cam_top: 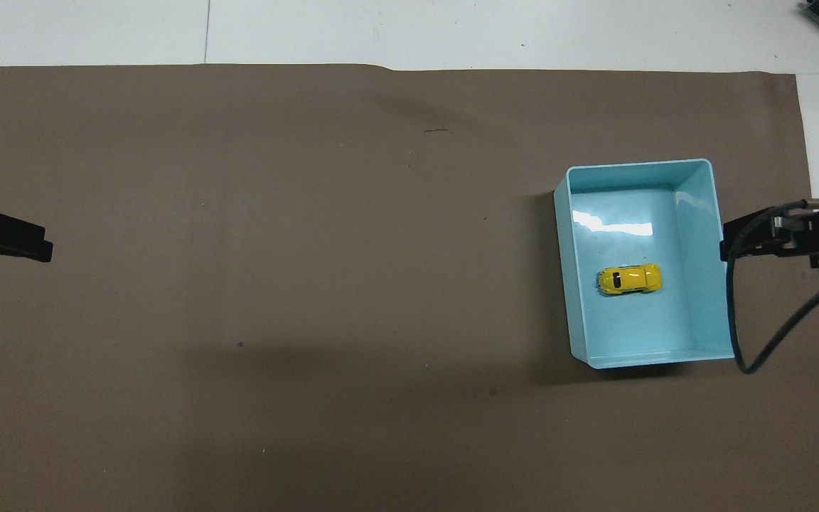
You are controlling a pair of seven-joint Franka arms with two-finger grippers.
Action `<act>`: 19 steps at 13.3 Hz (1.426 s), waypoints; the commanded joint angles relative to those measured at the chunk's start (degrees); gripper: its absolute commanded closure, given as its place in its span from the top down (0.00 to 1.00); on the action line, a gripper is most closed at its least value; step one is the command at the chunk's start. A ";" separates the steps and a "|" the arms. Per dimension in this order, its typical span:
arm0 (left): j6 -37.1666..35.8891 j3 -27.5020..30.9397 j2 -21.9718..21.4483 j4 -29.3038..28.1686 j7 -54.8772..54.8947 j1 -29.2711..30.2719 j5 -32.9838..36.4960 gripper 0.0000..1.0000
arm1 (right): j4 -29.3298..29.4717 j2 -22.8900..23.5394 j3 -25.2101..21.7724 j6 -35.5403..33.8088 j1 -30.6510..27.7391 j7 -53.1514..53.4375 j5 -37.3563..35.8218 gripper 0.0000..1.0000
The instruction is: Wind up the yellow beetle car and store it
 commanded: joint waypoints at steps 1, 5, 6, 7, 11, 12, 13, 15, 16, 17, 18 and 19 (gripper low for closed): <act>-0.45 -0.68 -0.85 -0.98 0.59 1.00 -0.15 1.00 | 1.09 0.38 0.24 -0.65 -0.56 1.01 0.21 1.00; -0.54 -0.68 -0.93 -0.98 0.59 1.00 -0.15 1.00 | 1.01 0.38 -0.99 0.30 -0.65 1.01 0.30 1.00; -0.45 -0.68 -0.93 -0.98 0.59 1.00 -0.15 1.00 | 0.92 0.38 -0.99 1.88 -0.65 0.93 0.30 1.00; -0.45 -0.68 -0.85 -0.90 0.59 1.00 -0.15 1.00 | 0.92 0.38 -0.99 2.07 -0.65 0.75 0.30 1.00; -0.45 -0.68 -0.93 -0.98 0.59 1.00 -0.15 1.00 | 0.83 0.38 -0.99 2.07 -0.56 0.40 0.30 1.00; -0.45 -0.68 -0.93 -0.98 0.59 1.00 -0.15 1.00 | 0.83 0.38 -0.99 2.07 -0.56 0.40 0.30 1.00; -0.45 -0.68 -0.85 -0.98 0.59 1.00 -0.07 1.00 | 0.83 0.30 -0.99 2.07 -0.48 0.40 0.30 1.00; -0.45 -0.68 -0.93 -0.98 0.59 1.00 -0.15 1.00 | 0.83 0.38 -0.99 2.07 -0.47 0.40 0.30 1.00; -0.45 -0.68 -0.93 -0.98 0.59 1.00 -0.15 1.00 | 0.83 0.30 -0.99 2.07 -0.47 0.40 0.30 1.00; -0.45 -0.68 -0.93 -0.98 0.59 1.00 -0.15 1.00 | 0.83 0.38 -0.99 2.07 -0.47 0.40 0.39 1.00; -0.45 -0.68 -0.85 -0.98 0.59 1.00 -0.15 1.00 | 0.83 0.30 -0.99 1.90 -0.47 0.40 0.39 1.00; -0.45 -0.68 -0.93 -0.98 0.59 1.00 -0.15 1.00 | 0.83 0.29 -0.99 1.98 -0.47 0.31 0.39 1.00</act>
